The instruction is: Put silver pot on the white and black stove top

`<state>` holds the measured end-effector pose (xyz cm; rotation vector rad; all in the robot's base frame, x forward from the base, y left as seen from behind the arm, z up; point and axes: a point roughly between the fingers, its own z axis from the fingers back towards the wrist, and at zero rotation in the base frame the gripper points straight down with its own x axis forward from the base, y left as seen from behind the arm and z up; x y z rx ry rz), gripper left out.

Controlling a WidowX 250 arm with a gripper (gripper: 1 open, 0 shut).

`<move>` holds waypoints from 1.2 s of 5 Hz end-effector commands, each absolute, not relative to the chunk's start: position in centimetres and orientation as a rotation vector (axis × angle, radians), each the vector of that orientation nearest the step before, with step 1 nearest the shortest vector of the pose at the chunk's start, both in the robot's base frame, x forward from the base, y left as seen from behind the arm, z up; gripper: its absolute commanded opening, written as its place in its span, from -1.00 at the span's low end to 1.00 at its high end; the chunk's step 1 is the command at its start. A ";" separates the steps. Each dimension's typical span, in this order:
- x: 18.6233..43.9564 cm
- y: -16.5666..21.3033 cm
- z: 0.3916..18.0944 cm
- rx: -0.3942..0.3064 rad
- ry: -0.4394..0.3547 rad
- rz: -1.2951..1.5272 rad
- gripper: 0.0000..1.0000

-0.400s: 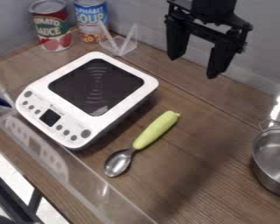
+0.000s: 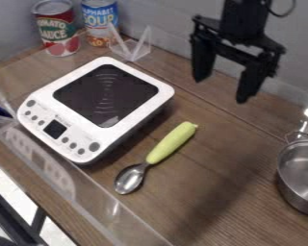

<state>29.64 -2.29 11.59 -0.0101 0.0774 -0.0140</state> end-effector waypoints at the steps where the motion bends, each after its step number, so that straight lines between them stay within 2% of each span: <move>1: 30.4 -5.6 11.7 -0.021 0.024 -0.008 1.00; 3: 31.8 -12.8 9.1 -0.030 -0.021 -0.012 1.00; 4: 32.5 -14.7 8.5 -0.033 -0.038 -0.002 1.00; 6: 33.0 -15.0 6.2 -0.024 -0.017 0.017 1.00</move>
